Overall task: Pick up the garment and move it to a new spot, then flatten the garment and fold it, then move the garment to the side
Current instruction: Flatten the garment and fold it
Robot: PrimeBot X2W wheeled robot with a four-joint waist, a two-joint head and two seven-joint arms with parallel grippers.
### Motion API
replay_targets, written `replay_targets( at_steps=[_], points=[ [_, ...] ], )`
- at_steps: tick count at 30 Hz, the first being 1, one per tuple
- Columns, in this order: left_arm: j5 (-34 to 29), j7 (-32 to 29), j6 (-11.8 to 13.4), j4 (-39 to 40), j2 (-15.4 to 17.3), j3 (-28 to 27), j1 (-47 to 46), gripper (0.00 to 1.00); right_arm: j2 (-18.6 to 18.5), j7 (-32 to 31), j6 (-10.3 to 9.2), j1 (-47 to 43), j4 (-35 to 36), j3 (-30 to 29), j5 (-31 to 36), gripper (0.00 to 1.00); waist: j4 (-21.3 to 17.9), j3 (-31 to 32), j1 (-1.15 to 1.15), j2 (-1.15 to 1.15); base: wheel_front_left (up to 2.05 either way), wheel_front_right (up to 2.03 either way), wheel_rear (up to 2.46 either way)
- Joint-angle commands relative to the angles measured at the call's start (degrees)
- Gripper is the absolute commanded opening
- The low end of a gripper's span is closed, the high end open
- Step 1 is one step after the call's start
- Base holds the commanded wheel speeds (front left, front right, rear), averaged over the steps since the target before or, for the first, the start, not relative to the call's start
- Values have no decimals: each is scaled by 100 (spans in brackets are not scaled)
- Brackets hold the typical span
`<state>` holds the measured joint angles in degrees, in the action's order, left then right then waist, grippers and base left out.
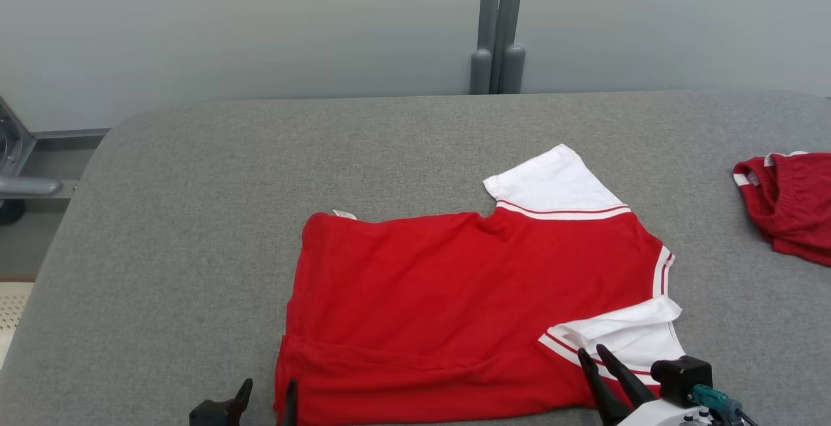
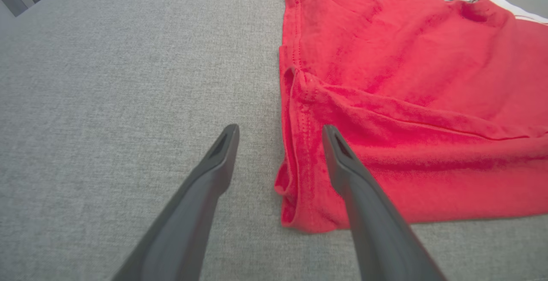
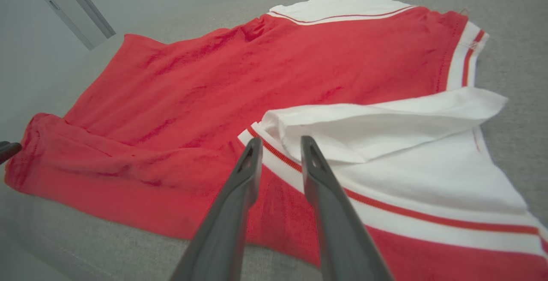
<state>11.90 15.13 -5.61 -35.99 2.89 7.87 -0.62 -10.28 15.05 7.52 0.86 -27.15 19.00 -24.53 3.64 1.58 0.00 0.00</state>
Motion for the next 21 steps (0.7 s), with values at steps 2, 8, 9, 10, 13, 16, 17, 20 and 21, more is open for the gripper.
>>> replay_targets(
  at_steps=[2, 8, 9, 10, 13, 16, 17, 20, 21],
  points=[
    [72, -5, -1, 9, 9, 38, 64, 100, -17, 14, -8, 98, -54, 9, 37, 32, 108, -48, 0, 0, 0, 0, 0],
    [109, -5, 29, -6, 9, 87, 76, 100, 21, 14, -8, 153, -215, -88, 128, 24, 236, -76, 0, 0, 0, 0, 0],
    [123, -5, 37, -7, 9, 89, 79, 100, 24, 14, -8, 155, -237, -100, 144, 25, 249, -78, 0, 0, 0, 0, 0],
    [134, -5, 41, -8, 8, 93, 80, 100, 31, 14, -8, 156, -256, -109, 156, 26, 258, -80, 0, 0, 0, 0, 0],
    [162, -5, 55, -6, 8, 105, 80, 100, 52, 14, -8, 178, -307, -129, 179, 27, 273, -89, 0, 0, 0, 0, 0],
    [185, -5, 50, 5, 8, 120, 65, 100, 94, 14, -8, 221, -384, -138, 201, 0, 275, -109, 0, 0, 0, 0, 0],
    [197, -5, 49, 12, 8, 119, 59, 100, 106, 14, -8, 254, -404, -147, 206, 0, 275, -117, 0, 0, 0, 0, 0],
    [198, -5, 47, 25, 8, 124, 49, 100, 118, 14, -8, 323, -418, -177, 186, 0, 277, -132, 0, 0, 0, 0, 0],
    [197, -5, 45, 30, 8, 130, 44, 100, 112, 14, -8, 350, -421, -190, 178, 0, 279, -140, 0, 0, 0, 0, 0]
  ],
)
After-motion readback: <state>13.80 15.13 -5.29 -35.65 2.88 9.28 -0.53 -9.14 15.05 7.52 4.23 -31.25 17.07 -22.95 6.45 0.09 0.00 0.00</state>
